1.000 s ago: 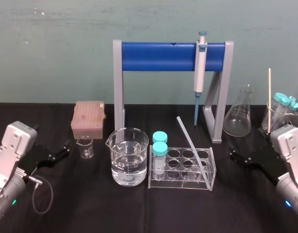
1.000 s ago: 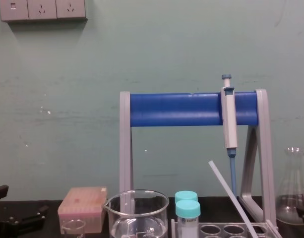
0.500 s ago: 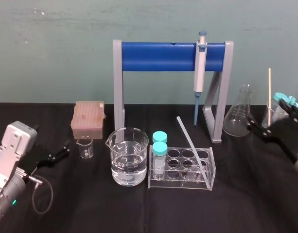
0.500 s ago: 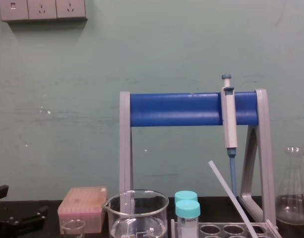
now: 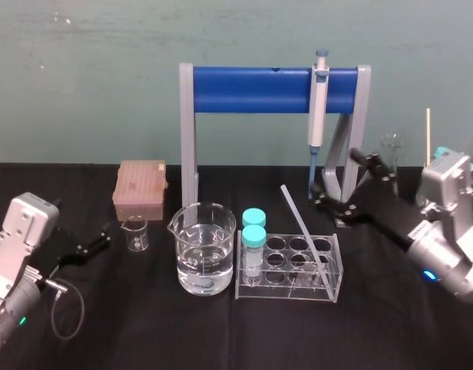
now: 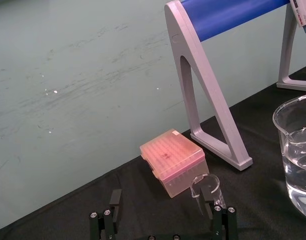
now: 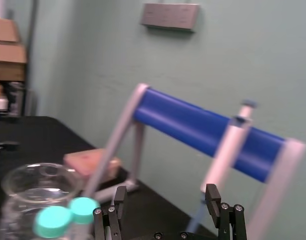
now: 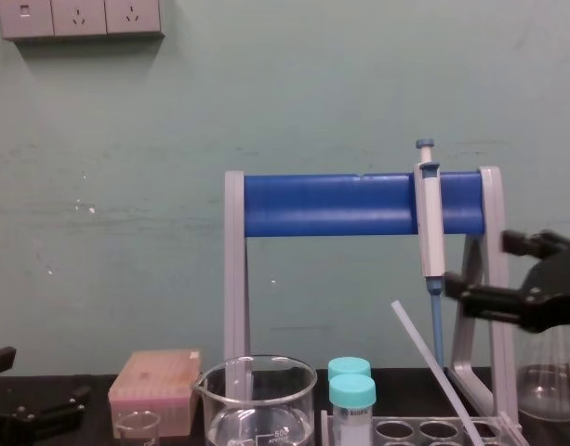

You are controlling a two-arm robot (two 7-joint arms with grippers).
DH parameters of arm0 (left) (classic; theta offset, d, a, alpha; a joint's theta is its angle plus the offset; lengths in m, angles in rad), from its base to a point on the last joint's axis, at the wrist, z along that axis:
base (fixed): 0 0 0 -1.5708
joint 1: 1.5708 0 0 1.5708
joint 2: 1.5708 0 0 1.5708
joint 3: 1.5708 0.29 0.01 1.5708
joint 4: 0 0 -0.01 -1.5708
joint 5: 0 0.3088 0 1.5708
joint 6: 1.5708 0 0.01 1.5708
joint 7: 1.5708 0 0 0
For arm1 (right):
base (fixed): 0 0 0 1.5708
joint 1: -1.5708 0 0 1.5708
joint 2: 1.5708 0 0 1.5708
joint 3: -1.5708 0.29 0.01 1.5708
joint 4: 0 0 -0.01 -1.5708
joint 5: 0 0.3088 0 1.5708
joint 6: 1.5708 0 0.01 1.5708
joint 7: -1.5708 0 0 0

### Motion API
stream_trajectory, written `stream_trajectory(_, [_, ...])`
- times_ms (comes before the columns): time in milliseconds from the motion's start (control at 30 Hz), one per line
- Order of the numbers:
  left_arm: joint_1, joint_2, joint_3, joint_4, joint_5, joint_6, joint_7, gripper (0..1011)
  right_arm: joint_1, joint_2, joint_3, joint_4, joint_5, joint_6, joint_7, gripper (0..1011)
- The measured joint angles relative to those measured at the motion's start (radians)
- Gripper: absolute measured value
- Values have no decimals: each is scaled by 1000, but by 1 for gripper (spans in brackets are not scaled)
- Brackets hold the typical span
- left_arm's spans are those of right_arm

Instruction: Pick up the stirring rod with one hand, then place it down.

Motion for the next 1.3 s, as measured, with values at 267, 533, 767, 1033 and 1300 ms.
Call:
stream_trajectory(267, [0,0,0,0,0,0,0,1000,23,-39,-34,42,5,13,88,1002])
stream_trajectory(533, [0,0,0,0,0,0,0,1000,44,-80,-40,112,23,44,140,1002])
stream_trajectory(767, [0,0,0,0,0,0,0,1000,57,-102,-34,158,29,58,172,1002])
stream_trajectory(1033, [0,0,0,0,0,0,0,1000,59,-118,-22,176,24,76,169,1002])
stream_trajectory(1300, [0,0,0,0,0,0,0,1000,59,-115,-23,174,24,73,168,1002])
